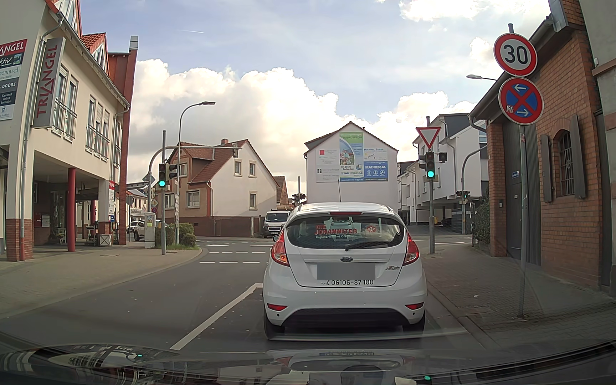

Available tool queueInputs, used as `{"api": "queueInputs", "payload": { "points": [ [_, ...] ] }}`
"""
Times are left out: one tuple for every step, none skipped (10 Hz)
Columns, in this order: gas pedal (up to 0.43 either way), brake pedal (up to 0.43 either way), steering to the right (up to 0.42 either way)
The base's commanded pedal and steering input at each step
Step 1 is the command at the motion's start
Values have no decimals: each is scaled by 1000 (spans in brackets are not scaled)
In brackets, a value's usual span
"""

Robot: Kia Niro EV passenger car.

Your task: Follow the waypoints while adhering to traffic rules and regulations

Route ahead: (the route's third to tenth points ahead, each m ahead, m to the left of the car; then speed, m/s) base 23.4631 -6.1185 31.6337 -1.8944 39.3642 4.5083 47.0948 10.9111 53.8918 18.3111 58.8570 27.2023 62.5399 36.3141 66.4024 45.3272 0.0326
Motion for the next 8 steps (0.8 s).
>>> {"api": "queueInputs", "payload": {
  "points": [
    [0, 0, 7],
    [98, 0, 7],
    [157, 0, 7],
    [197, 0, 7],
    [228, 0, 10],
    [260, 0, 13],
    [280, 0, 13],
    [287, 0, 13]
  ]
}}
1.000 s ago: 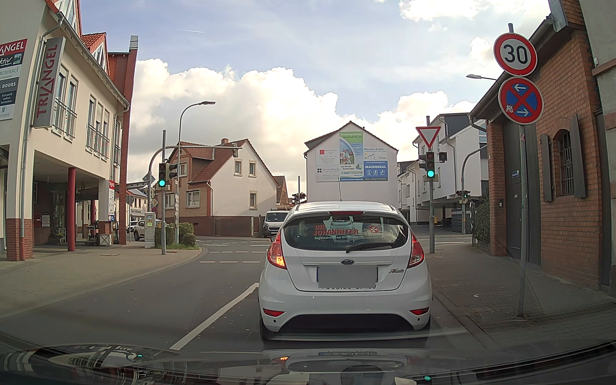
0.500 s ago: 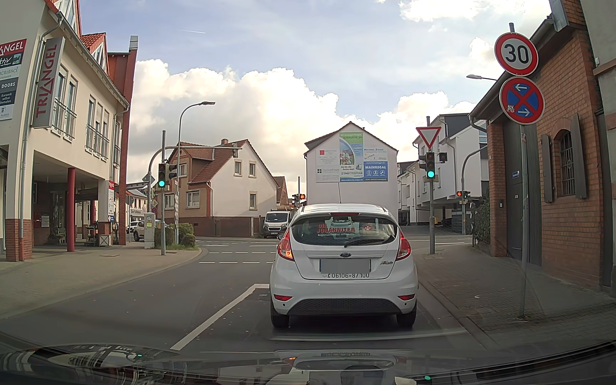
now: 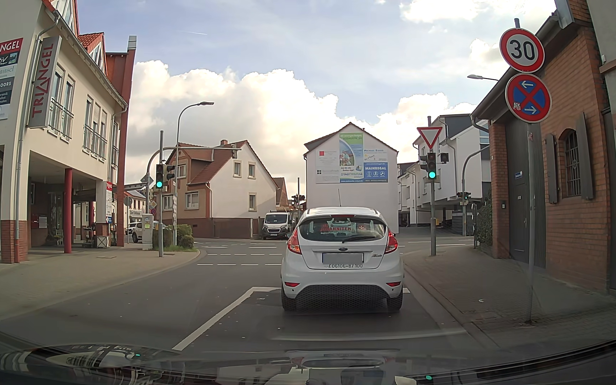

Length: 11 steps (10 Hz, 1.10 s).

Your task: Follow the waypoints while adhering to traffic rules and regulations

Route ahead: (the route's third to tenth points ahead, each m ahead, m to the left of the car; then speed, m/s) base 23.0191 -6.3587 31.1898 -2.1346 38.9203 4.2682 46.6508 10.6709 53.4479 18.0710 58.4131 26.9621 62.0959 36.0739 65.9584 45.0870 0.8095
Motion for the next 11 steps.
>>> {"api": "queueInputs", "payload": {
  "points": [
    [299, 0, 13],
    [311, 0, 13],
    [311, 0, 13],
    [319, 0, 13],
    [331, 0, 13],
    [339, 0, 13],
    [350, 0, 13],
    [358, 0, 13],
    [358, 0, 13],
    [370, 0, 13],
    [370, 0, 13]
  ]
}}
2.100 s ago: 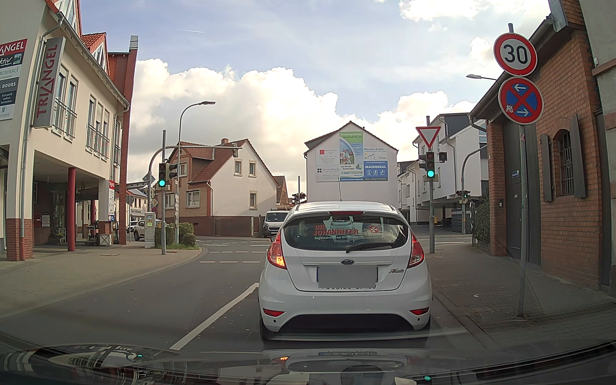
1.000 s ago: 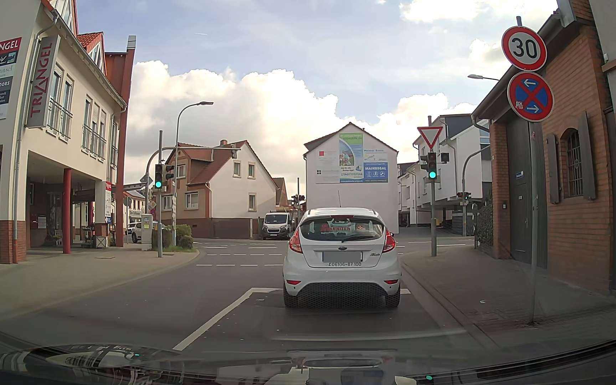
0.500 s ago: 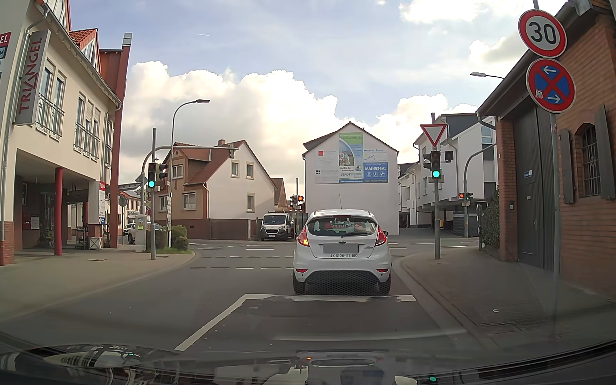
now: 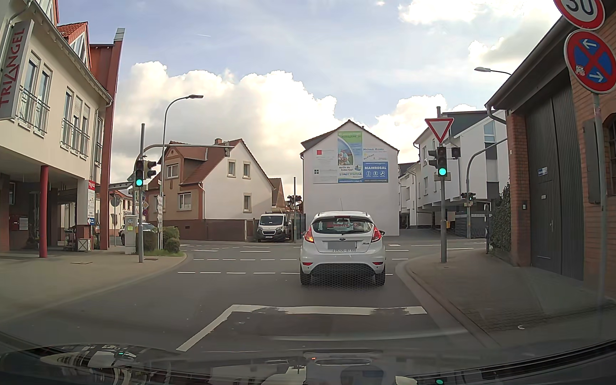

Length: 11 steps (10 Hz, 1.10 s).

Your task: Follow the waypoints while adhering to traffic rules and regulations

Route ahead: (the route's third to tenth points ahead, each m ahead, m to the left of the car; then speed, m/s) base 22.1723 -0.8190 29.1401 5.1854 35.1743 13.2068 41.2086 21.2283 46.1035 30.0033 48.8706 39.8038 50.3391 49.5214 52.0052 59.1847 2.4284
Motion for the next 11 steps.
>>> {"api": "queueInputs", "payload": {
  "points": [
    [370, 0, 14],
    [370, 0, 14],
    [378, 0, 14],
    [378, 0, 14],
    [378, 0, 16],
    [378, 0, 18],
    [378, 0, 18],
    [378, 0, 19],
    [378, 0, 19],
    [378, 0, 19],
    [378, 0, 19]
  ]
}}
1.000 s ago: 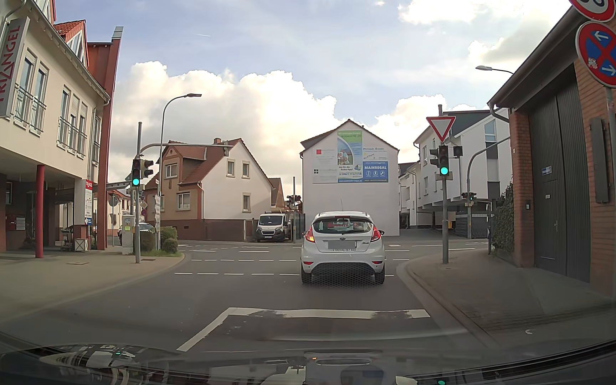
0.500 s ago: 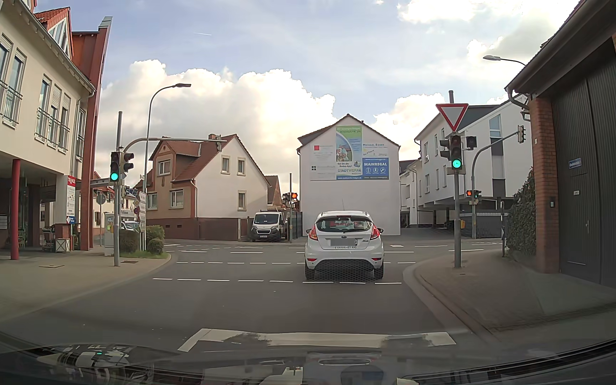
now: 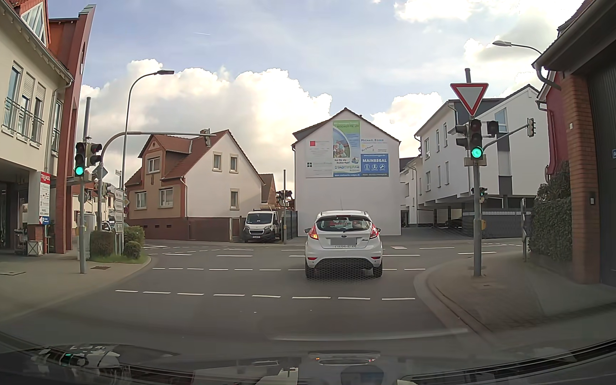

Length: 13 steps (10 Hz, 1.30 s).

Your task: Follow the waypoints while adhering to traffic rules and regulations

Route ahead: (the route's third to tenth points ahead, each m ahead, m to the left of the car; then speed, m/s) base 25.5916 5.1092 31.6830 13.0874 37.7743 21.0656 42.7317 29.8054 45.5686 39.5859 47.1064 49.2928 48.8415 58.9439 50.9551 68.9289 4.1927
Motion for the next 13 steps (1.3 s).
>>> {"api": "queueInputs", "payload": {
  "points": [
    [370, 0, 19],
    [370, 0, 19],
    [358, 0, 19],
    [331, 0, 19],
    [311, 0, 19],
    [260, 0, 18],
    [228, 0, 17],
    [228, 0, 15],
    [228, 0, 11],
    [197, 0, 4],
    [169, 0, 3],
    [138, 0, 3],
    [118, 0, 3]
  ]
}}
